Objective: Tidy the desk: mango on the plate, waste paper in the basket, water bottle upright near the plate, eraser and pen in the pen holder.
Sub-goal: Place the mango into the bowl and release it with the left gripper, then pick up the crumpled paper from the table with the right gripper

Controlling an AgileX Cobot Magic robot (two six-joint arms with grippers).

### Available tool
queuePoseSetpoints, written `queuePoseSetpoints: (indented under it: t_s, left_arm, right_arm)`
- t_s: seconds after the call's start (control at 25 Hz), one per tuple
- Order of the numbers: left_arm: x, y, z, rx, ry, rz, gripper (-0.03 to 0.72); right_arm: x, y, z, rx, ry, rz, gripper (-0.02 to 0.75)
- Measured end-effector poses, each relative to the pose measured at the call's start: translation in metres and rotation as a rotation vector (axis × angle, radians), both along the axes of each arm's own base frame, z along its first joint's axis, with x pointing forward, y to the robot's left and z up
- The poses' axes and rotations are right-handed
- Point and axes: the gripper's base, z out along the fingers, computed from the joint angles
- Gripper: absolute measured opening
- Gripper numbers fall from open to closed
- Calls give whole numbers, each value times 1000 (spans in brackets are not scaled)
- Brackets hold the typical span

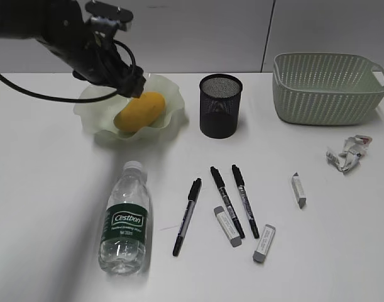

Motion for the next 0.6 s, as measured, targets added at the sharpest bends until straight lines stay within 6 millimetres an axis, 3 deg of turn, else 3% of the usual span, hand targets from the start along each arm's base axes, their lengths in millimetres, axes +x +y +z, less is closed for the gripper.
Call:
queuePoseSetpoints:
  t_s: [0.08,0.2,0.28,0.44,0.6]
  left_arm:
    - [-19,9,22,1,-3,4,540]
    - [-66,29,52,-19,-41,3,506]
    - [-108,47,76,-52,-98,4,501]
    - [-199,87,104,-111,-178,21,499]
    - [-282,125,107,-163,-194,76,499]
  right_arm:
    - [0,0,0,0,0,0,424]
    - [0,0,0,1,0,1,424]
    - [0,1,0,5,0,4,424]
    - [0,1,0,9,1,6,424]
    - [0,1,0,10,1,7,424]
